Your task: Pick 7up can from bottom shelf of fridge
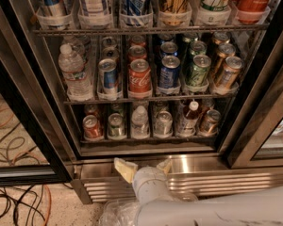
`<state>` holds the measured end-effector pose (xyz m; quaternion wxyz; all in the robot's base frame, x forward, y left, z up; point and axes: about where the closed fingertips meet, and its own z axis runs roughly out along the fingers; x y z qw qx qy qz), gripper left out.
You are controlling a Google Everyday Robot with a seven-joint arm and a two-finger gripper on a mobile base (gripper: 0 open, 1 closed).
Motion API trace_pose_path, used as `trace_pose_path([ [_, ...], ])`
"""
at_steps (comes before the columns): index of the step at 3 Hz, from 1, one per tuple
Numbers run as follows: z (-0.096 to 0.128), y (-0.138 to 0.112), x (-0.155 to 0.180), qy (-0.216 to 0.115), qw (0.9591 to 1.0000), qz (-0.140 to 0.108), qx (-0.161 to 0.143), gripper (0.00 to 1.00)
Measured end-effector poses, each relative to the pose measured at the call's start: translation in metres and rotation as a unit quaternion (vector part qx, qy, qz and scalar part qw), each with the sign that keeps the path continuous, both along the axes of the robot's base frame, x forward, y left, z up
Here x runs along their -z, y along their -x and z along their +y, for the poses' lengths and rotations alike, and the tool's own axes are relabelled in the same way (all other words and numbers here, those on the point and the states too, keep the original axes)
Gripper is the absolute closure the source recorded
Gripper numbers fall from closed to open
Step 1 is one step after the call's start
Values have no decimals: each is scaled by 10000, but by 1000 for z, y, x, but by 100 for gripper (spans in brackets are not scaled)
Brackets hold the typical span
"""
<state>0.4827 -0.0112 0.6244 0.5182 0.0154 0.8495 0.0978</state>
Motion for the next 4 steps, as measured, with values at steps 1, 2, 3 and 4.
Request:
trace_pose_path([
  [1,-5,-5,5,156,9996,-36,243,0],
  [2,-10,-19,19,393,9972,-176,620,0],
  [3,-30,-34,25,420,9914,-545,1111,0],
  [4,-53,-39,17,84,9832,-1107,1450,0],
])
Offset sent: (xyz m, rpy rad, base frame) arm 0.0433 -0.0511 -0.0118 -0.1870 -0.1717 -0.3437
